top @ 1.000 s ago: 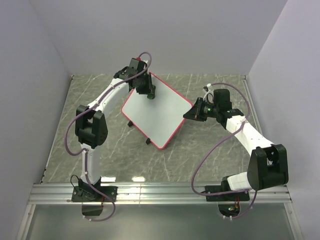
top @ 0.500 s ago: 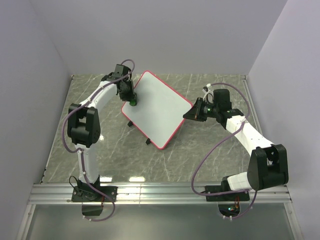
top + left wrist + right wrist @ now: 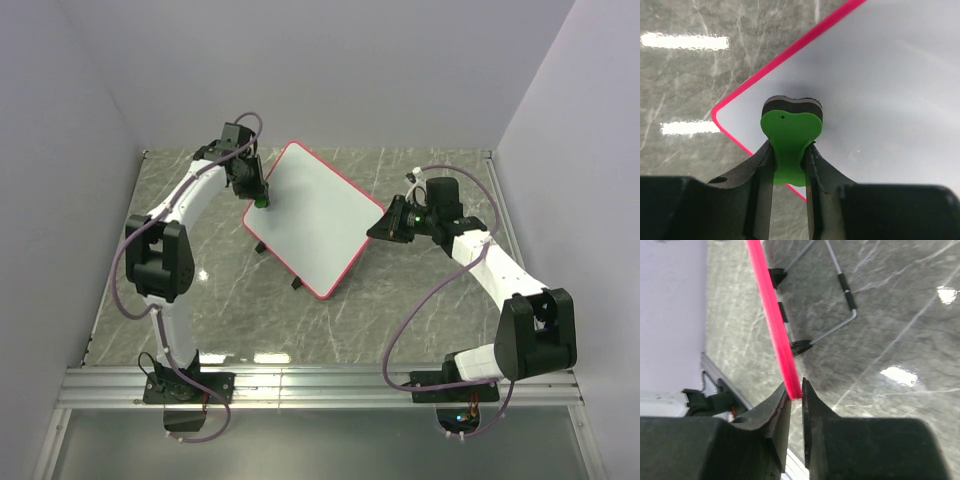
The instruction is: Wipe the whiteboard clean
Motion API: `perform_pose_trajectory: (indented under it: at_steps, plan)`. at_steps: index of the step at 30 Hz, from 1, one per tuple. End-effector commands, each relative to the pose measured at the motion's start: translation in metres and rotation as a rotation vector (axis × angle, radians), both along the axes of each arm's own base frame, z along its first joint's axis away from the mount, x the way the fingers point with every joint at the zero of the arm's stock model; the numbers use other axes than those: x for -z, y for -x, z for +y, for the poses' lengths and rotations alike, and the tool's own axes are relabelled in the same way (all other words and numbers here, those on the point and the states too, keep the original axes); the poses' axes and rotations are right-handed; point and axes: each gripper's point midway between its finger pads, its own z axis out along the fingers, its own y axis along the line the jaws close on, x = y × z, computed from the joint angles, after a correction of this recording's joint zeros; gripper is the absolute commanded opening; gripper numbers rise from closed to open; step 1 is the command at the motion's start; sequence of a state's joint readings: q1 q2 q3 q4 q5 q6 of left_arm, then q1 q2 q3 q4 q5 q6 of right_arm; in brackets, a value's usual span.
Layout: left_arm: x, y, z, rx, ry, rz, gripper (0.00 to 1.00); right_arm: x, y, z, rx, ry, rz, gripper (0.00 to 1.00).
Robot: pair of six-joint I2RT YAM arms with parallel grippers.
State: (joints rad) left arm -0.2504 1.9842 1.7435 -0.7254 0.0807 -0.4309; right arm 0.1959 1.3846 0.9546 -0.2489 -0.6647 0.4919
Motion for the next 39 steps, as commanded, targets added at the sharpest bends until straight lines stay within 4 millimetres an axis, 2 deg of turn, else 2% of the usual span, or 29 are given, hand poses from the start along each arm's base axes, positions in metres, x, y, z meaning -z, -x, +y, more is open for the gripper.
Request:
perform_pose_trajectory:
  at_steps: [1, 2, 4, 5, 9, 10, 11, 12, 13, 15, 16, 18, 19, 20, 21, 23, 24, 25, 27, 28, 30, 31, 33, 35, 39]
  plan:
    - [-0.082, -0.003, 0.012, -0.028, 0.017, -0.163, 0.0, -0.012, -0.013, -0.003, 0.011, 0.052, -0.065, 0.22]
    - [-0.087, -0.001, 0.015, -0.033, 0.014, -0.17, 0.0, -0.011, -0.014, -0.005, 0.017, 0.055, -0.063, 0.32]
    - [-0.097, 0.004, 0.026, -0.053, 0.008, -0.186, 0.0, -0.012, -0.013, -0.004, 0.014, 0.056, -0.068, 0.43]
    - [-0.098, 0.007, 0.03, -0.061, 0.003, -0.186, 0.0, -0.013, -0.014, -0.005, 0.021, 0.06, -0.07, 0.55]
    - [-0.1, 0.023, 0.059, -0.113, -0.023, -0.193, 0.0, -0.015, -0.015, -0.007, 0.032, 0.074, -0.077, 0.76]
    - [-0.083, 0.033, 0.065, -0.12, -0.035, -0.156, 0.0, -0.019, -0.016, -0.008, 0.034, 0.079, -0.086, 0.85]
    - [-0.077, 0.037, 0.076, -0.144, -0.051, -0.148, 0.0, -0.02, -0.016, -0.009, 0.039, 0.085, -0.088, 0.98]
    - [-0.08, 0.042, 0.081, -0.152, -0.048, -0.164, 0.0, -0.024, -0.018, -0.013, 0.054, 0.1, -0.106, 0.99]
    - [-0.058, 0.055, 0.086, -0.159, -0.059, -0.112, 0.0, -0.029, -0.018, -0.015, 0.062, 0.113, -0.116, 0.99]
    - [-0.044, 0.067, 0.104, -0.206, -0.094, -0.088, 0.0, -0.04, -0.019, -0.022, 0.098, 0.142, -0.144, 1.0]
    - [-0.029, 0.078, 0.109, -0.216, -0.108, -0.067, 0.0, -0.043, -0.021, -0.031, 0.137, 0.176, -0.147, 1.0]
    - [-0.015, 0.09, 0.115, -0.229, -0.128, -0.045, 0.0, -0.053, -0.019, -0.042, 0.192, 0.21, -0.175, 1.0]
    - [0.003, 0.099, 0.118, -0.231, -0.139, -0.009, 0.02, -0.051, -0.017, -0.05, 0.227, 0.233, -0.165, 1.0]
    - [0.01, 0.104, 0.119, -0.232, -0.144, 0.004, 0.03, -0.053, -0.014, -0.054, 0.248, 0.239, -0.167, 1.0]
    - [0.018, 0.108, 0.12, -0.237, -0.15, 0.019, 0.04, -0.06, -0.009, -0.057, 0.268, 0.235, -0.186, 1.0]
    - [0.037, 0.118, 0.121, -0.245, -0.158, 0.055, 0.08, -0.056, 0.0, -0.062, 0.308, 0.228, -0.172, 1.0]
    - [0.043, 0.121, 0.122, -0.248, -0.159, 0.064, 0.12, -0.065, 0.006, -0.062, 0.318, 0.206, -0.197, 1.0]
    - [0.053, 0.128, 0.122, -0.25, -0.162, 0.088, 0.22, -0.061, 0.009, -0.062, 0.323, 0.192, -0.193, 1.0]
    - [0.06, 0.13, 0.122, -0.253, -0.157, 0.092, 0.38, -0.063, 0.016, -0.062, 0.324, 0.176, -0.199, 1.0]
    - [0.065, 0.134, 0.123, -0.258, -0.165, 0.103, 0.64, -0.057, 0.02, -0.063, 0.323, 0.18, -0.187, 1.0]
    - [0.067, 0.137, 0.126, -0.268, -0.176, 0.108, 0.83, -0.058, 0.028, -0.062, 0.316, 0.172, -0.197, 1.0]
    - [0.068, 0.139, 0.127, -0.272, -0.181, 0.108, 0.99, -0.053, 0.032, -0.063, 0.311, 0.173, -0.19, 1.0]
    - [0.068, 0.142, 0.13, -0.29, -0.194, 0.111, 0.99, -0.057, 0.042, -0.063, 0.306, 0.164, -0.207, 1.0]
    - [0.064, 0.146, 0.134, -0.317, -0.206, 0.115, 1.0, -0.053, 0.052, -0.062, 0.294, 0.176, -0.193, 1.0]
    - [0.047, 0.155, 0.136, -0.375, -0.194, 0.119, 0.99, -0.063, 0.07, -0.064, 0.293, 0.179, -0.196, 1.0]
